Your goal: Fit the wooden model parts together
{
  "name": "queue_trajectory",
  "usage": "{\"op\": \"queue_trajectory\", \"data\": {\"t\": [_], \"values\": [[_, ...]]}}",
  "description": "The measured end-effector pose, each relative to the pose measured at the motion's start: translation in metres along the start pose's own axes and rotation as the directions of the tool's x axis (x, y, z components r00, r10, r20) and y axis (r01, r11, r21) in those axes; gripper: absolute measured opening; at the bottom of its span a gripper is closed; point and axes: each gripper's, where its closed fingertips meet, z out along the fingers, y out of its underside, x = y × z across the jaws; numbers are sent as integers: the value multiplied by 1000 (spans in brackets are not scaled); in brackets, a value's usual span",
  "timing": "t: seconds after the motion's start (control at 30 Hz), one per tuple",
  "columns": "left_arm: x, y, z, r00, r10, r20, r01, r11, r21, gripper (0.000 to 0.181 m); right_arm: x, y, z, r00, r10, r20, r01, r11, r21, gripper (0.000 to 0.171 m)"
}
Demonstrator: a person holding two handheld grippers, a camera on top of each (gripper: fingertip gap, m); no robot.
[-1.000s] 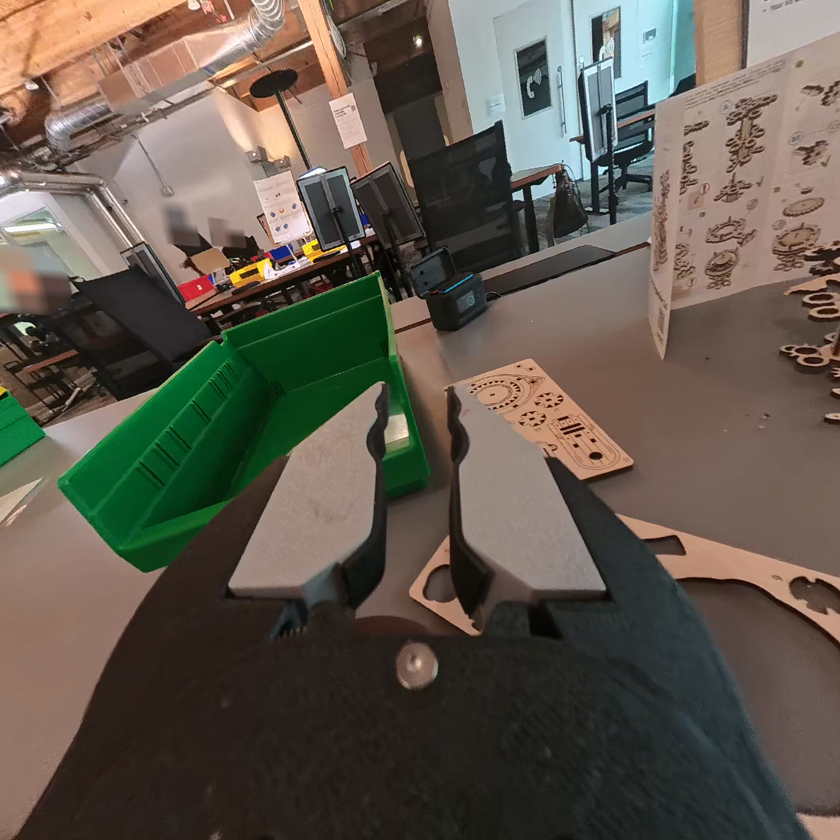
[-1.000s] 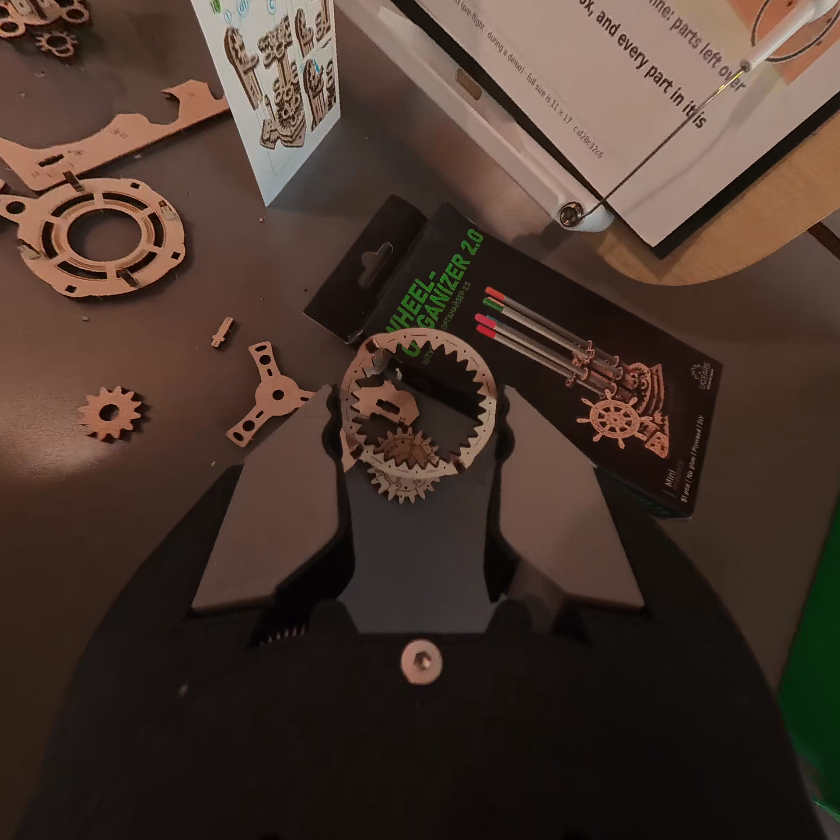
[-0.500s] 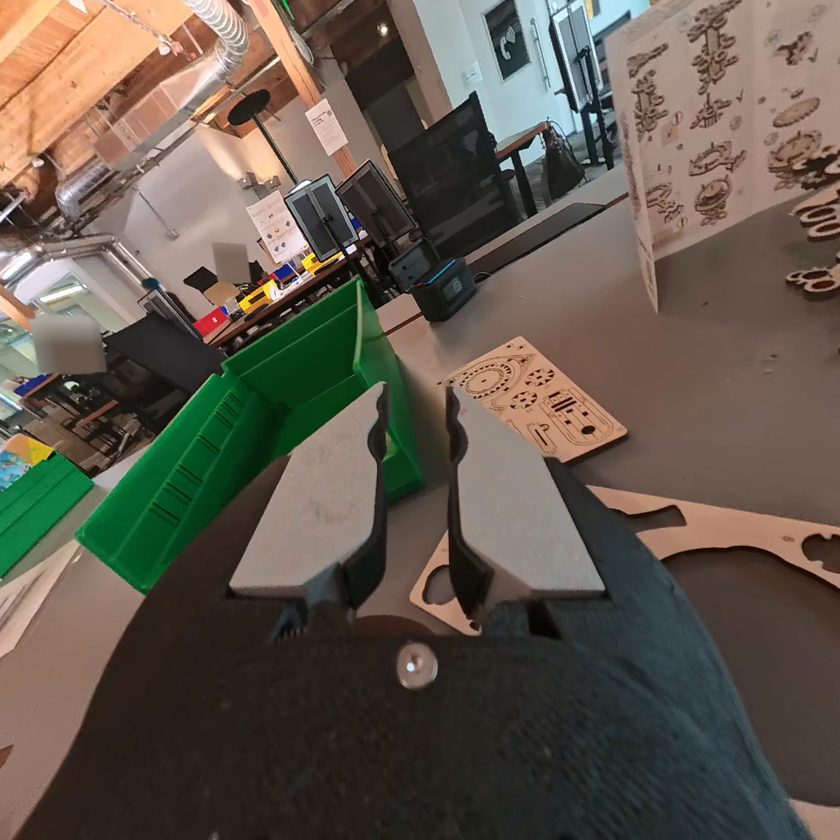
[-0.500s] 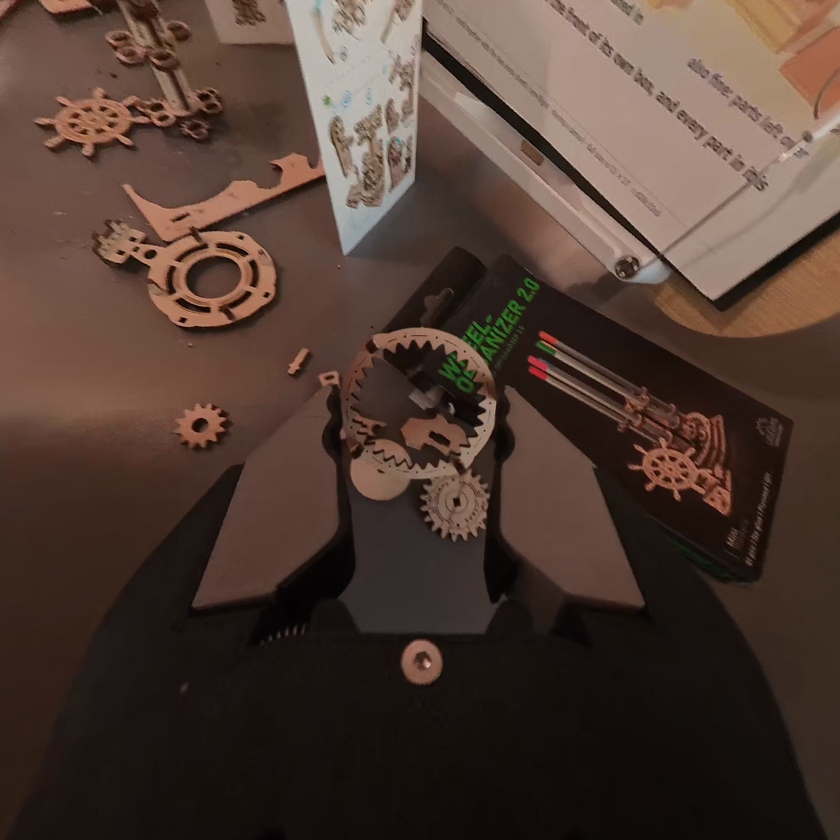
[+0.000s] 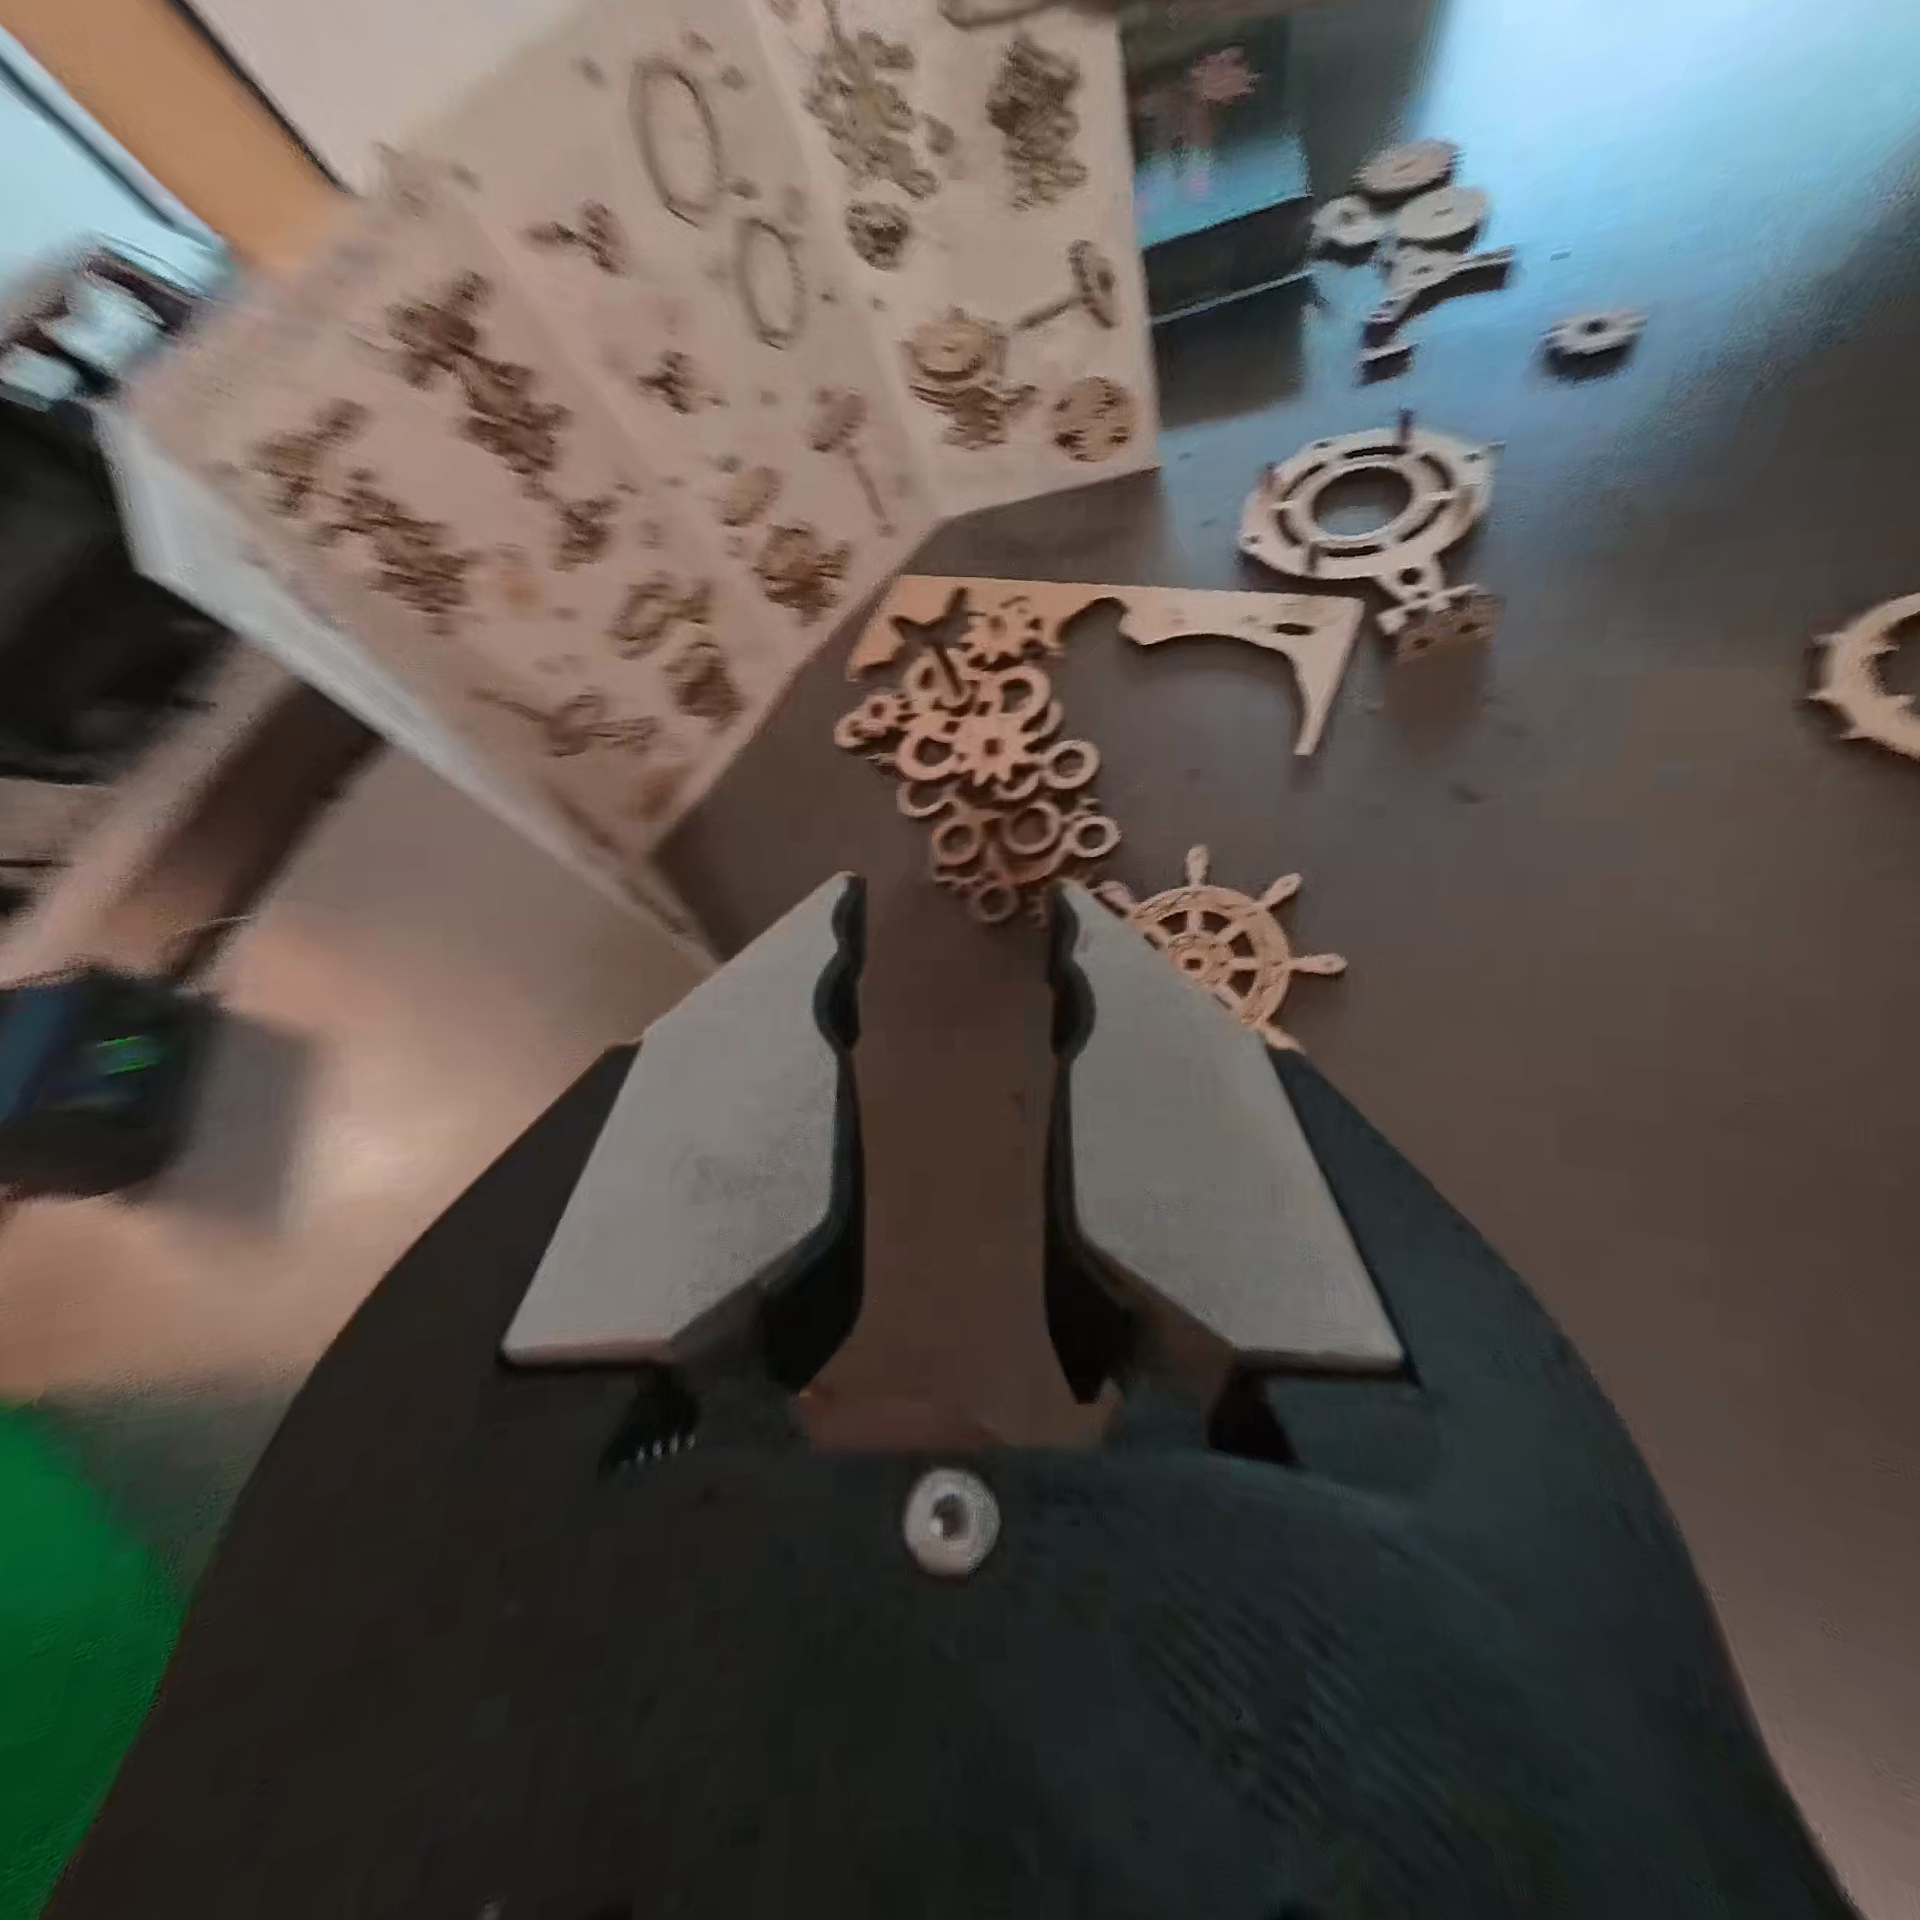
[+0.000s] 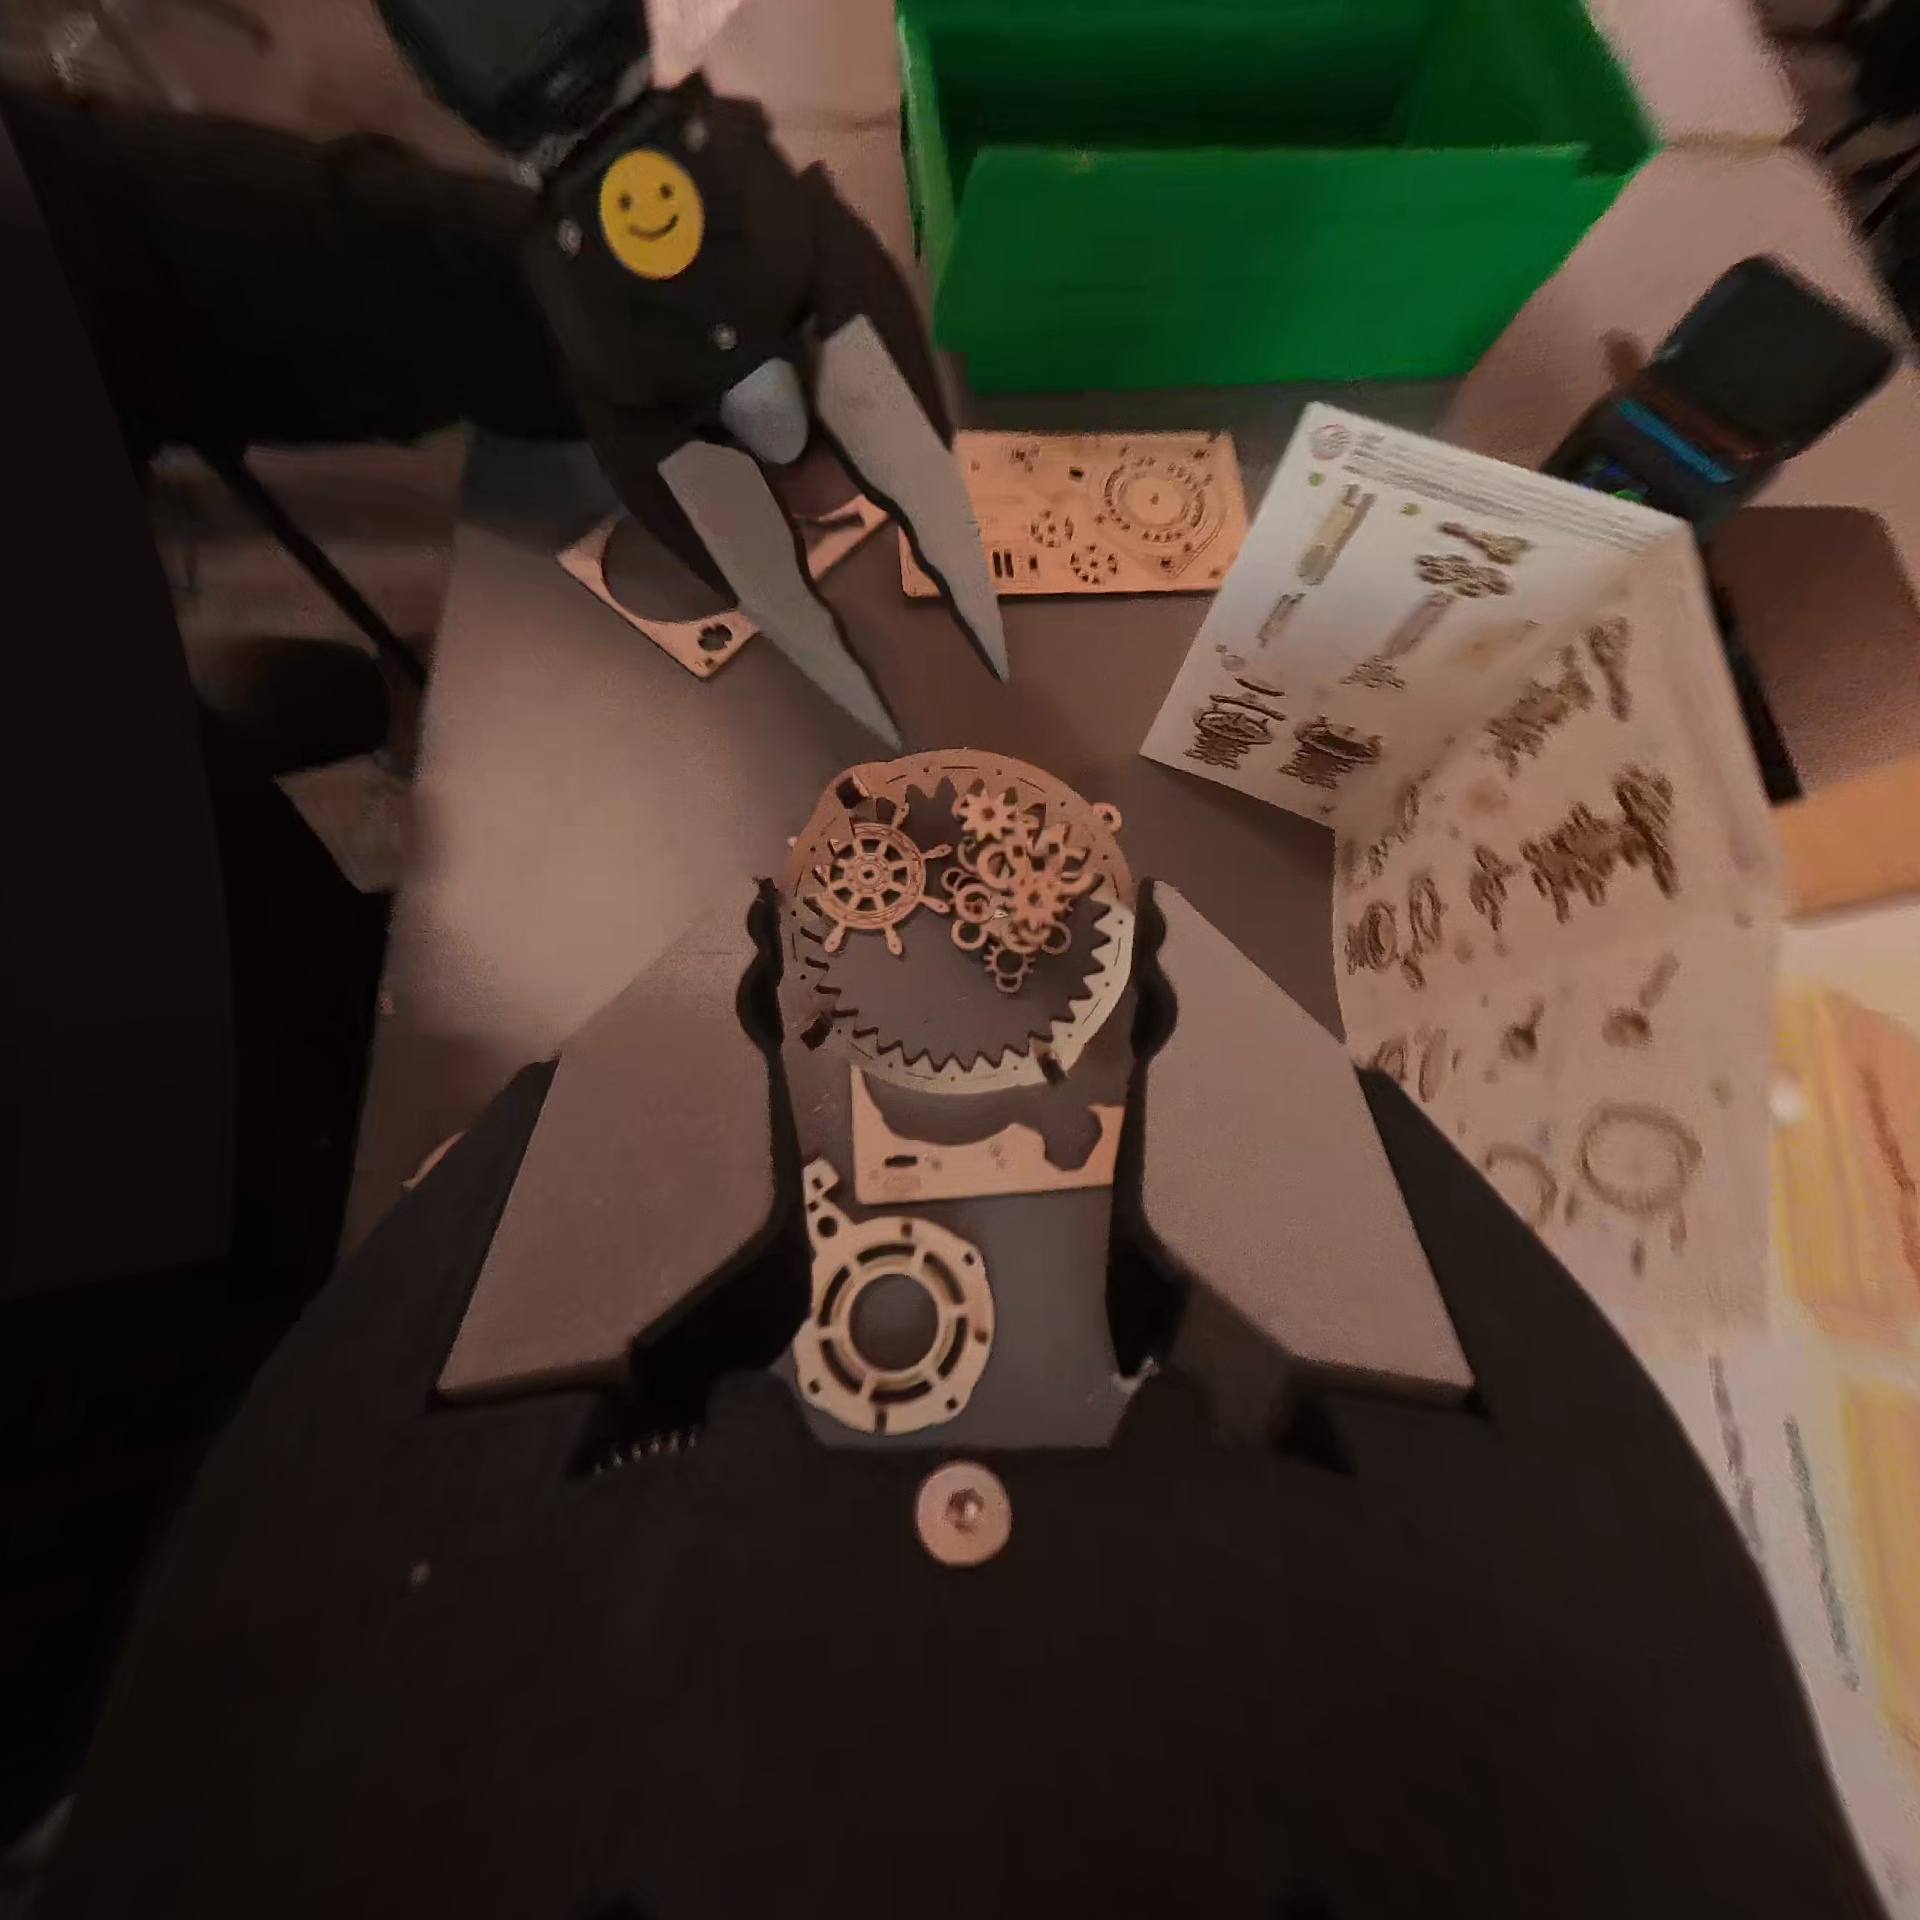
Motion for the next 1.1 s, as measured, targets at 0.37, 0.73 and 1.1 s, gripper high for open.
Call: {"op": "queue_trajectory", "data": {"t": [0.37, 0.73, 1.1], "values": [[2, 15, 44, 991, -36, -128, 34, 999, -17, 38, 24, 23, 90, 988, -144, -62, 114, 932, -345, 65], [8, 18, 52, 992, -55, -117, 56, 998, 0, 34, 21, 35, 106, 993, -113, -15, 100, 921, -377, 65], [8, 18, 52, 993, -51, -102, 51, 999, 3, 33, 27, 35, 104, 998, -64, 17, 66, 928, -367, 65]]}}
